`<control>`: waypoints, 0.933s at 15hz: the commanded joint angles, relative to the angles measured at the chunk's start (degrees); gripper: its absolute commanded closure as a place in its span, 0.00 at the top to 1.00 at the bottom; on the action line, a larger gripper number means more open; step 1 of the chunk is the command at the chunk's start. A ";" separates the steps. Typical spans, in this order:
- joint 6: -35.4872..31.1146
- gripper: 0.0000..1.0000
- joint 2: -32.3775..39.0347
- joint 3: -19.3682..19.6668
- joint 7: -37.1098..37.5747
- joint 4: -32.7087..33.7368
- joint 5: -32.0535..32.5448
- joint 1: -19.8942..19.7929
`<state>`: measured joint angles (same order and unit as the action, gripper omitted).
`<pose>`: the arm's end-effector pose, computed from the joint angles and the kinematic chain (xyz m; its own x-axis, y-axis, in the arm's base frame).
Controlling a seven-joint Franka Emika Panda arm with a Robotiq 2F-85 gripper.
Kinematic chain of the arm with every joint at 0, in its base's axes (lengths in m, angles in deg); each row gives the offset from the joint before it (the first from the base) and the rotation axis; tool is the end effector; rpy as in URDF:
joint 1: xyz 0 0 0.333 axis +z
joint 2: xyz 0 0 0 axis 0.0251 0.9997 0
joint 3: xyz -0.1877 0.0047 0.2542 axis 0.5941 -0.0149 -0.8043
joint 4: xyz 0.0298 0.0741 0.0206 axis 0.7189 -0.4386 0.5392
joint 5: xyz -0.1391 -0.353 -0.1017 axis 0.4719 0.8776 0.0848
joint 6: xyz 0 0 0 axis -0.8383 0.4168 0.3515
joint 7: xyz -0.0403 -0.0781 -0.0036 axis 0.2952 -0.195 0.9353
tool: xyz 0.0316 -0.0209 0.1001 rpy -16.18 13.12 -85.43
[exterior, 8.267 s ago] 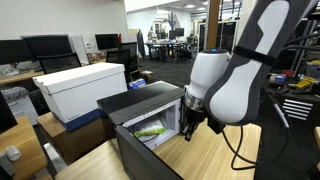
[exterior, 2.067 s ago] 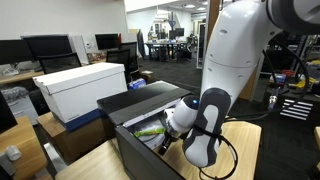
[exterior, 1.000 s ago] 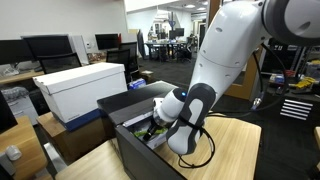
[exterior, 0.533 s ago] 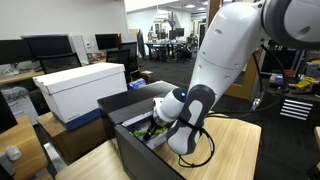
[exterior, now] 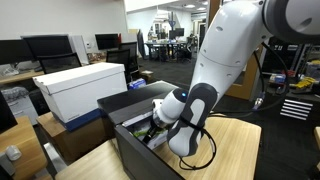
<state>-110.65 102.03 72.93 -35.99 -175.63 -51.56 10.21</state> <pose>0.6500 0.0269 0.0141 0.7937 0.2257 0.5648 0.1634 -0.9736 0.1593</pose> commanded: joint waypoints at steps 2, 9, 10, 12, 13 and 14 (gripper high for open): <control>0.04 1.00 -5.15 -4.30 -2.00 -7.52 4.07 -3.73; 0.08 1.00 -10.01 -4.34 -2.49 -18.02 5.41 -4.15; 0.08 1.00 -10.46 -4.00 -2.63 -19.13 5.21 -3.86; 0.09 1.00 -11.00 -2.08 -3.06 -21.32 4.34 -2.26; 0.07 1.00 -11.13 -0.49 -3.35 -21.94 3.63 -0.85; 0.08 1.00 -11.21 1.70 -3.80 -22.50 2.90 1.08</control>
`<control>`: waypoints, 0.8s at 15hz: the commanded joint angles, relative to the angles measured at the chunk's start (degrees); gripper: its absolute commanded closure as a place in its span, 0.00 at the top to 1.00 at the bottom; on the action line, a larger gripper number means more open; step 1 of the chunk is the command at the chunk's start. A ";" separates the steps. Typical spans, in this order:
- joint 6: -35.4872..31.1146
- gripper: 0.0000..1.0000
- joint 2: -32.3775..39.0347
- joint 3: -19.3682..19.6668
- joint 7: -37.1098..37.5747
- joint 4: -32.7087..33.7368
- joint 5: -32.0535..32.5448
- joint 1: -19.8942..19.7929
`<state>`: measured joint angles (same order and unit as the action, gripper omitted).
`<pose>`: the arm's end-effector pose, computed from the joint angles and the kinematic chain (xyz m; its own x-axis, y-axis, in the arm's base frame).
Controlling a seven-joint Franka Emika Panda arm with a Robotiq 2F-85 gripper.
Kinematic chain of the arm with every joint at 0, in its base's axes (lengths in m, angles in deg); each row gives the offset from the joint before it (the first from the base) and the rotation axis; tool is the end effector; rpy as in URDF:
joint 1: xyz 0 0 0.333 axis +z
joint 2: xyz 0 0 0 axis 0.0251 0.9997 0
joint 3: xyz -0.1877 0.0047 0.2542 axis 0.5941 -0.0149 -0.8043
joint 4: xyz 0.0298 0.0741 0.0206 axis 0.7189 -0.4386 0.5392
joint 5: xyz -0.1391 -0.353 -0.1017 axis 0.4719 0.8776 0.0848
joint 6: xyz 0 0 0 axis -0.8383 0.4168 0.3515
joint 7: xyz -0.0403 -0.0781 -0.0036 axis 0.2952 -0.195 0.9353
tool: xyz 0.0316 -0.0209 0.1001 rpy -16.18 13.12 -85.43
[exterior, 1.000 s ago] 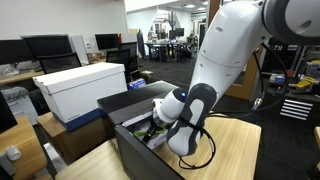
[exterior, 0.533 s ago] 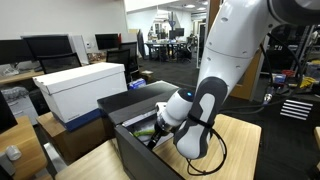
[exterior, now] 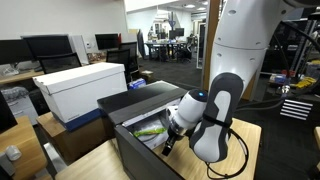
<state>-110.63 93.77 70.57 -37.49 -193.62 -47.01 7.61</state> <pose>0.5683 0.0190 0.0068 0.8721 0.2613 0.4138 0.2302 -0.9652 0.1243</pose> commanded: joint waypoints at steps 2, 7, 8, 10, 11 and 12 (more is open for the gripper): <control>0.06 1.00 -2.55 10.00 -3.83 -4.90 -3.12 9.36; -0.28 1.00 2.70 23.95 -6.91 -5.55 -8.25 27.46; -0.28 1.00 4.09 25.85 -7.26 -5.35 -9.41 30.22; -0.28 1.00 7.86 28.46 -7.07 -4.50 -11.54 35.91; -0.28 1.00 9.29 29.22 -6.81 -4.07 -12.10 38.04; -0.26 1.00 10.49 29.54 -6.58 -3.79 -12.34 39.59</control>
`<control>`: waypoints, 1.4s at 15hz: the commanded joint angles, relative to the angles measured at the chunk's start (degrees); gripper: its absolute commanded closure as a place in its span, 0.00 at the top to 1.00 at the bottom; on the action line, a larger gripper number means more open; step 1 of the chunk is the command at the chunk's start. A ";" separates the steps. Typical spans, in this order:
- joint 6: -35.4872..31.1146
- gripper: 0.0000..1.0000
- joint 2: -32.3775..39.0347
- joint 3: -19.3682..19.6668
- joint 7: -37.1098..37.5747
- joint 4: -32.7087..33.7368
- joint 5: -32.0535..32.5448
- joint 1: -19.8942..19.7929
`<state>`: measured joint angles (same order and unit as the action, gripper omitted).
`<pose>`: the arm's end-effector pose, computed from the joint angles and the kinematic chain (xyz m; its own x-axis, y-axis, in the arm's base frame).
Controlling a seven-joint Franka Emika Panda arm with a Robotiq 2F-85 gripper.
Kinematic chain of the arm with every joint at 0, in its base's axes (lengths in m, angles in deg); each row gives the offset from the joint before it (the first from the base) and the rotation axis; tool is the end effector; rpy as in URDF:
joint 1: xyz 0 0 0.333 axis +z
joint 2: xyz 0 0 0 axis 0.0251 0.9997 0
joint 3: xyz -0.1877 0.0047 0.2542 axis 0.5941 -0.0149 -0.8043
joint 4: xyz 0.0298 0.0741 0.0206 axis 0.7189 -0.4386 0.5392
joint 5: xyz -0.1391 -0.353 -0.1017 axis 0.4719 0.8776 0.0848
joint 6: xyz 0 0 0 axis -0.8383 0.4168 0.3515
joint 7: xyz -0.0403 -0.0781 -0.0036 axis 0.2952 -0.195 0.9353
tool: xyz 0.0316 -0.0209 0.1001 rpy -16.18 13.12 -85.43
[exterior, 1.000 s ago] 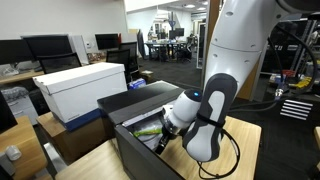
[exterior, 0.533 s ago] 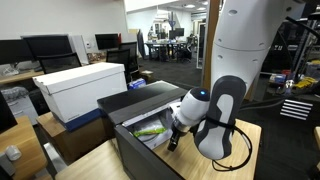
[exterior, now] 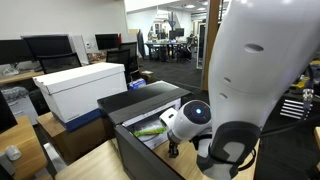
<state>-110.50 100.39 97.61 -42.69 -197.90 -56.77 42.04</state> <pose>0.5485 0.0524 0.0127 0.7517 0.6207 0.2227 0.4447 -0.7265 0.5239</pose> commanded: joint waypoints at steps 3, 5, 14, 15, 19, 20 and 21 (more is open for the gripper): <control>-0.37 1.00 8.66 4.69 -0.87 2.35 -4.12 10.47; -0.39 1.00 11.02 6.65 -0.50 3.49 -5.02 12.67; -0.35 1.00 21.79 11.53 6.37 13.67 -15.35 15.75; -0.35 1.00 22.89 11.65 7.41 14.85 -16.63 15.57; -0.05 1.00 21.05 12.42 9.39 13.96 -18.84 15.38; -0.05 1.00 20.92 12.74 9.90 13.99 -19.27 15.22; -0.05 1.00 20.78 13.16 10.37 14.04 -19.62 15.10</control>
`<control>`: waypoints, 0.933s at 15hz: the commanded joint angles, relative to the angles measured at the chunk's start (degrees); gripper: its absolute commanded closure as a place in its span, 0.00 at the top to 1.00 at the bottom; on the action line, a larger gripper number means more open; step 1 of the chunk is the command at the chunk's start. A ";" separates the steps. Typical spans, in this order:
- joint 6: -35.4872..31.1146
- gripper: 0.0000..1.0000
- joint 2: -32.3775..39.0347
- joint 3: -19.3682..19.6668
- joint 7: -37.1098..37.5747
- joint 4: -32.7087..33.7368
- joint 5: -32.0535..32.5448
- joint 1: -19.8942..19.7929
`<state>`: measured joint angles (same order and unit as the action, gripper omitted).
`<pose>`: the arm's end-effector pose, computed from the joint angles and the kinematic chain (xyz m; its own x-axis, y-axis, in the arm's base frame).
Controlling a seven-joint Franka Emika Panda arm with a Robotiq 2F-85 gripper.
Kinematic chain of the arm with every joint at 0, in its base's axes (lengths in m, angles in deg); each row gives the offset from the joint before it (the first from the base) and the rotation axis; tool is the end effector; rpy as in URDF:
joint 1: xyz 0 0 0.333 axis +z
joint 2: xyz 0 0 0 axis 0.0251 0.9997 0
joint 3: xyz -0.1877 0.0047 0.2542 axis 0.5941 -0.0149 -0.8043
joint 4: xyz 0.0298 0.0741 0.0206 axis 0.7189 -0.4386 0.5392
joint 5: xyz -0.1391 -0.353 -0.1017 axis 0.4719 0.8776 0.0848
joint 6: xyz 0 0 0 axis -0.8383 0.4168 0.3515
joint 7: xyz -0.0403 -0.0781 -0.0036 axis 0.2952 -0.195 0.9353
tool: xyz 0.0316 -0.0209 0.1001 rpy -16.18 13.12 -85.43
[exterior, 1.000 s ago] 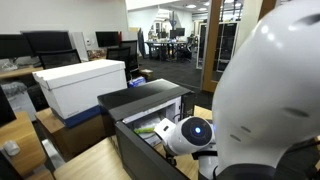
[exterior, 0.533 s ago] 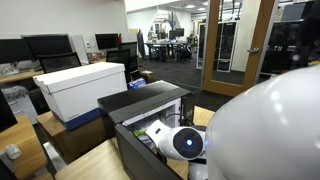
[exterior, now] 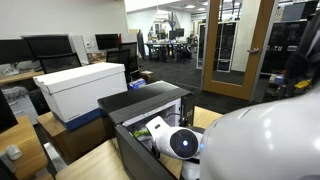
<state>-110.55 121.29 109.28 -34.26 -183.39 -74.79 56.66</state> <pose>0.5912 0.0956 -0.0141 0.6775 0.6399 0.3627 0.2697 -0.6748 0.6869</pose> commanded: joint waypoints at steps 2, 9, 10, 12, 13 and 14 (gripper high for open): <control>0.00 1.00 -0.35 1.92 2.53 -0.49 -2.06 0.10; 0.02 1.00 -0.38 2.17 3.01 -0.01 -1.19 -1.51; 0.02 1.00 -0.38 2.16 3.03 0.03 -1.19 -1.72; 0.02 1.00 -0.38 2.05 3.03 0.17 -1.19 -1.74; 0.02 1.00 -0.38 2.00 3.03 0.26 -1.19 -1.73; 0.02 1.00 -0.38 1.97 3.03 0.32 -1.19 -1.73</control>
<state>-110.53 121.05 111.25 -31.40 -182.98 -76.33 55.02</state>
